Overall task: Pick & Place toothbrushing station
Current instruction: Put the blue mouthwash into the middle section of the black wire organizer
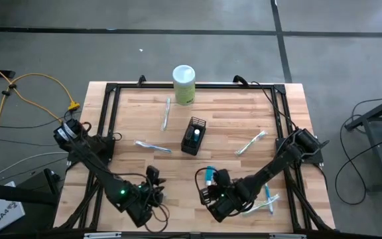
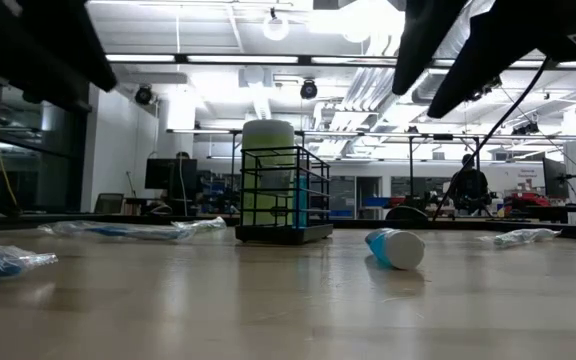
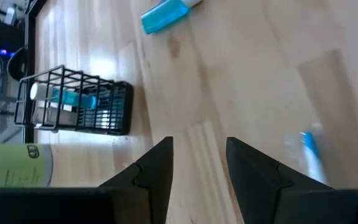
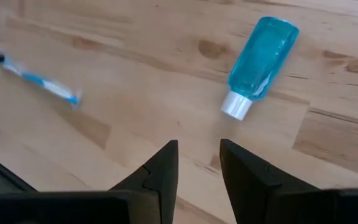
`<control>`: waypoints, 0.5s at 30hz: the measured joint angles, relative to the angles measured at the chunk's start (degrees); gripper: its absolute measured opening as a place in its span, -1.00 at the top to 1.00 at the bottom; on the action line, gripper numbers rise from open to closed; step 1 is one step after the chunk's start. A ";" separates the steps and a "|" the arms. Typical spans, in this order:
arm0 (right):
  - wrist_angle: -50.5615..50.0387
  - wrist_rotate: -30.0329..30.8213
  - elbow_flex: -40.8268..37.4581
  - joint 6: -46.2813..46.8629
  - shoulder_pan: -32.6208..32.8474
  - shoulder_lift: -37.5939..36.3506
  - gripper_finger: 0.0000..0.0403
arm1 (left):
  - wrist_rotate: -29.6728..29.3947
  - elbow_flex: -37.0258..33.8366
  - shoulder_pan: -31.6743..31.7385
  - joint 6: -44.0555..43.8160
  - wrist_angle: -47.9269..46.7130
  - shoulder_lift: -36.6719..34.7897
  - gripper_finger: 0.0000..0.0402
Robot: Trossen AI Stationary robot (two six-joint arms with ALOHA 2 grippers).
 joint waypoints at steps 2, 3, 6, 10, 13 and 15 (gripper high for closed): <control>0.12 1.07 0.00 1.92 -0.01 -0.01 0.46 | -0.02 0.00 -0.90 0.06 0.00 0.00 0.30; 0.15 1.08 0.00 2.33 -0.14 0.04 0.46 | -0.01 0.00 -1.30 0.10 -0.06 0.00 0.30; 0.15 1.47 0.02 3.97 -0.55 1.32 0.46 | 0.00 0.00 -2.25 0.12 -0.05 0.00 0.30; 0.35 0.54 0.02 6.22 -1.56 3.76 0.46 | 0.00 0.00 -3.04 0.15 -0.46 0.00 0.30; 0.49 -1.67 0.02 6.30 -2.45 5.45 0.46 | 0.04 0.00 -3.21 -0.06 -0.77 0.00 0.30; 0.50 -3.28 0.02 6.27 -2.69 6.16 0.46 | 0.03 0.00 -3.20 -0.10 -1.11 0.00 0.30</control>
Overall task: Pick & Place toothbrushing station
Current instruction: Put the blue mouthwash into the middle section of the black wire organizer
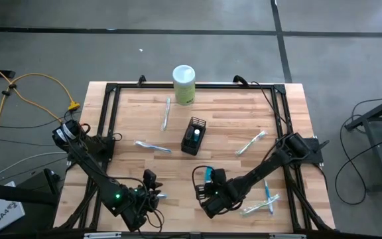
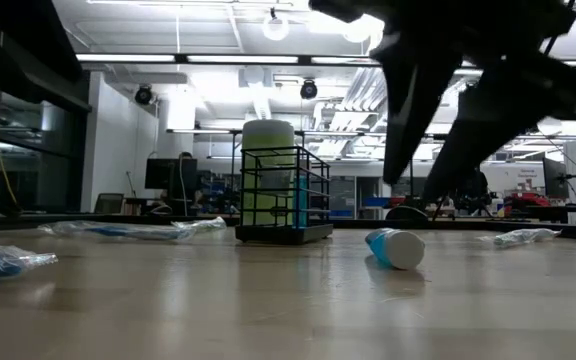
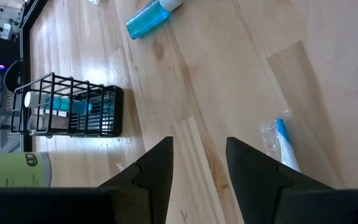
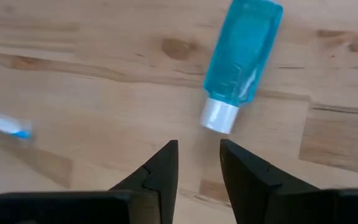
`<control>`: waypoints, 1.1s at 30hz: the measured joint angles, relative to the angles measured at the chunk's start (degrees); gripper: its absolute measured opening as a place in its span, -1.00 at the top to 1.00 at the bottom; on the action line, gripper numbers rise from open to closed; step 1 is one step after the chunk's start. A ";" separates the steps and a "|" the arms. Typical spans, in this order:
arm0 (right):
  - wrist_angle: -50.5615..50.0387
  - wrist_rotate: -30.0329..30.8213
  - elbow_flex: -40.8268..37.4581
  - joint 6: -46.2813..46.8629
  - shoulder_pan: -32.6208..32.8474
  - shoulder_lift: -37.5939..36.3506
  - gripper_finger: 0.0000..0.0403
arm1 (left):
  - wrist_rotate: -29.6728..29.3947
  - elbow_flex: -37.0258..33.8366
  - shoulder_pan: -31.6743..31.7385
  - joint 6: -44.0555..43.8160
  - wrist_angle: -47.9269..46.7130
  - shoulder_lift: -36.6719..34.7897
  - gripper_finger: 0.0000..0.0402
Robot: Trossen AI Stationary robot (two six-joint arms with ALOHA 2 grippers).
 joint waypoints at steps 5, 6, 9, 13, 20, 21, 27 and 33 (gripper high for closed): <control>-0.39 -0.58 0.00 -0.02 -0.18 0.33 0.46 | 0.01 0.00 0.03 -0.47 -0.42 0.00 0.30; -0.39 -0.58 0.00 -0.02 -0.18 0.35 0.46 | 0.01 0.00 0.03 -0.49 -0.44 0.00 0.30; -0.43 -0.17 0.00 -0.26 -0.18 0.35 0.46 | 0.01 0.00 0.03 -0.53 -0.44 0.00 0.30; -0.42 -0.13 0.00 -0.58 -0.28 0.33 0.46 | 0.01 0.00 0.03 -0.65 -0.50 0.00 0.30; -0.43 -0.11 0.00 -1.31 -0.31 0.35 0.46 | -0.01 0.00 0.03 -1.28 -0.85 0.02 0.30; -0.43 -0.09 0.00 -1.31 -0.31 0.33 0.46 | -0.01 0.00 0.03 -1.28 -0.85 0.02 0.30; -0.45 0.35 0.00 -1.55 -0.33 0.35 0.46 | -0.01 0.00 0.03 -1.28 -1.05 0.02 0.30; -0.52 0.33 0.00 -2.71 -0.33 0.34 0.36 | -0.01 0.00 0.03 -1.28 -1.05 0.02 0.30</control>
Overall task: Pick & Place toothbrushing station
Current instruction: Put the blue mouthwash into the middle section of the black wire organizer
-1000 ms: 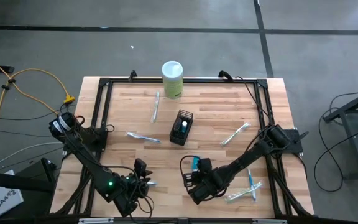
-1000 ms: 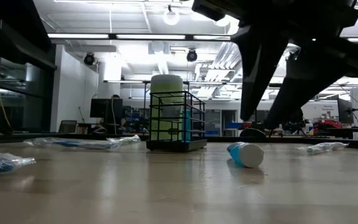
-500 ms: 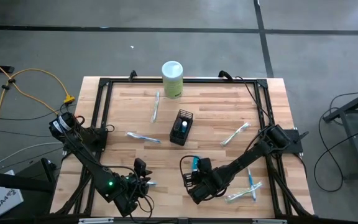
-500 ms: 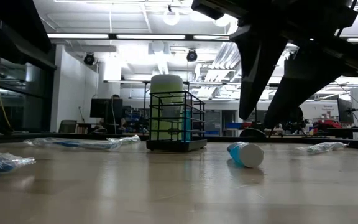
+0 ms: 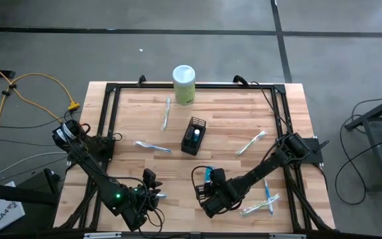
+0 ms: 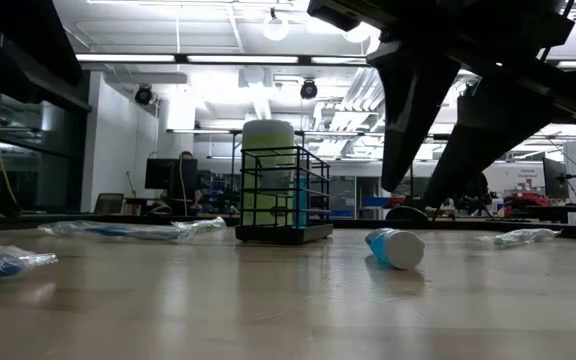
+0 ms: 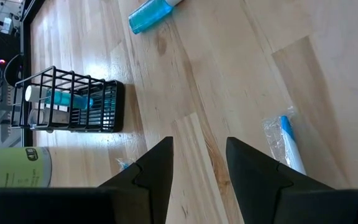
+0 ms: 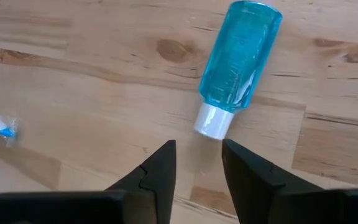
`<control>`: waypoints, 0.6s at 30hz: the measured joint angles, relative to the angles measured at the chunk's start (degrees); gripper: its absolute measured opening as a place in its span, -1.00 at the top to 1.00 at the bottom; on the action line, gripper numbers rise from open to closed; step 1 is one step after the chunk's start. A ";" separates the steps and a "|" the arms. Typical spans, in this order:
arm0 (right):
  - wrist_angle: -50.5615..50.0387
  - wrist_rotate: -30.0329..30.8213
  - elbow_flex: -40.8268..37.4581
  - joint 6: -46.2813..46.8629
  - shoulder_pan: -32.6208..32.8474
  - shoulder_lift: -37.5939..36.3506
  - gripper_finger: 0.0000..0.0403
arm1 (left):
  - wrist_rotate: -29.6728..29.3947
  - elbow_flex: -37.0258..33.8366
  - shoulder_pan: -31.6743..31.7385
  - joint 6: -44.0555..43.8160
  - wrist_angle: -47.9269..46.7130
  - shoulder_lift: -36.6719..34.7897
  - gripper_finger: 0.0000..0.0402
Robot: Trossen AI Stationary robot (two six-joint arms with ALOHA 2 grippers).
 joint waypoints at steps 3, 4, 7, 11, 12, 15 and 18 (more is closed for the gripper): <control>0.00 0.00 0.00 -0.17 0.00 0.00 0.21 | 0.00 0.00 0.00 0.00 0.00 0.02 0.30; 0.00 -0.01 0.00 -0.17 0.00 0.01 0.15 | 0.00 0.00 0.00 0.00 0.00 0.02 0.30; 0.48 -0.31 0.00 -0.03 0.00 0.01 0.02 | 0.00 0.00 0.00 0.02 0.02 0.02 0.30; 1.39 -0.41 0.00 3.09 0.00 0.00 -0.03 | 0.00 0.00 0.00 0.02 0.00 0.02 0.30; 1.40 -0.16 0.00 3.58 0.00 0.01 -0.03 | 0.00 0.00 0.00 0.02 0.01 0.02 0.30; 1.88 2.39 0.00 4.24 0.18 0.76 0.02 | 0.00 0.00 0.00 0.02 0.00 0.02 0.30; 1.94 3.83 -0.02 4.28 0.65 1.63 0.08 | 0.00 0.00 0.00 0.02 -0.12 0.02 0.30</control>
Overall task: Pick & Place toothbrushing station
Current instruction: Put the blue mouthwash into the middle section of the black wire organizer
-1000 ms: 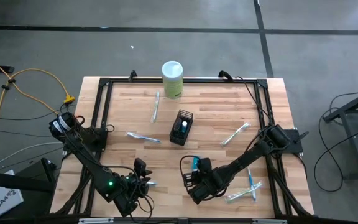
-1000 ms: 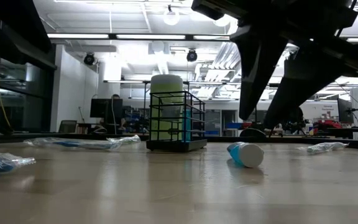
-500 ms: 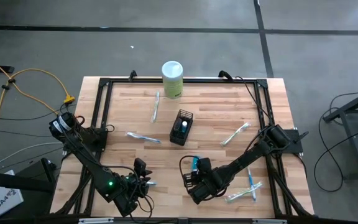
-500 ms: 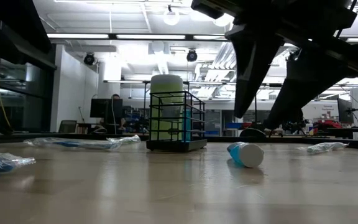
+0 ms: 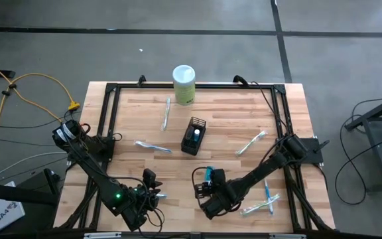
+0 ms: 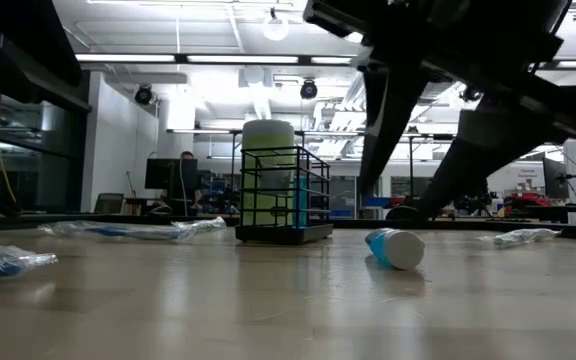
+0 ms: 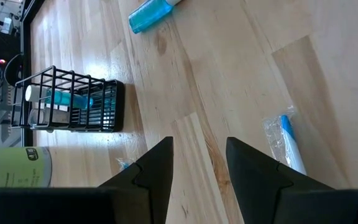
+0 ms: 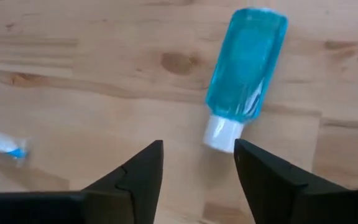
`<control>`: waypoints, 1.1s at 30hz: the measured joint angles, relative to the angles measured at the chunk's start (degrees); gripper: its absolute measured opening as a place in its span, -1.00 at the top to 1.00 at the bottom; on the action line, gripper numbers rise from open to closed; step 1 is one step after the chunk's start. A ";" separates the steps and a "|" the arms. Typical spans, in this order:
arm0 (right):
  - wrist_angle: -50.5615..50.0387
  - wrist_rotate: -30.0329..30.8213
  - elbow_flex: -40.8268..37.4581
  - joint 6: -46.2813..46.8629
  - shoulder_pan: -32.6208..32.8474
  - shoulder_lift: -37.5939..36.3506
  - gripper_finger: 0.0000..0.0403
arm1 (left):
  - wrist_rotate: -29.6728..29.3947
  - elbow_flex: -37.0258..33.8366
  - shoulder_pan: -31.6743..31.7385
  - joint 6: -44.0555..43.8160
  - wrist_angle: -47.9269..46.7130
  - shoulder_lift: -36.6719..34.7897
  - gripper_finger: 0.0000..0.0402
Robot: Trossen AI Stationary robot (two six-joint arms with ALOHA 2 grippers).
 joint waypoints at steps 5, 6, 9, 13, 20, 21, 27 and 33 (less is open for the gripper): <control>1.06 -0.61 -0.01 -0.05 0.70 1.67 0.18 | 0.00 0.00 0.02 -0.44 -0.52 0.00 0.30; 1.56 -0.71 0.02 -0.04 0.88 1.88 0.19 | -0.02 0.00 0.01 -0.66 -0.84 0.00 0.30; 1.58 -1.35 0.00 0.12 1.60 2.27 0.23 | 0.00 0.00 0.02 -0.89 -0.97 0.00 0.30; 1.63 -0.13 0.02 0.78 2.25 2.14 0.26 | 0.00 0.00 0.02 -1.31 -1.20 0.00 0.30; 2.76 -0.10 0.02 -0.30 2.94 2.85 0.26 | 0.00 0.00 0.02 -1.51 -1.18 0.00 0.30; 2.81 -0.52 0.02 -1.04 3.28 2.93 0.26 | 0.00 0.00 0.02 -1.51 -1.20 0.00 0.30; 4.24 -3.42 0.02 -3.62 5.49 2.82 0.26 | 0.00 0.00 0.02 -1.31 -1.37 0.00 0.30; 11.07 -9.14 0.02 -8.27 6.03 2.82 0.26 | 0.00 0.00 0.02 -1.36 -1.37 0.00 0.30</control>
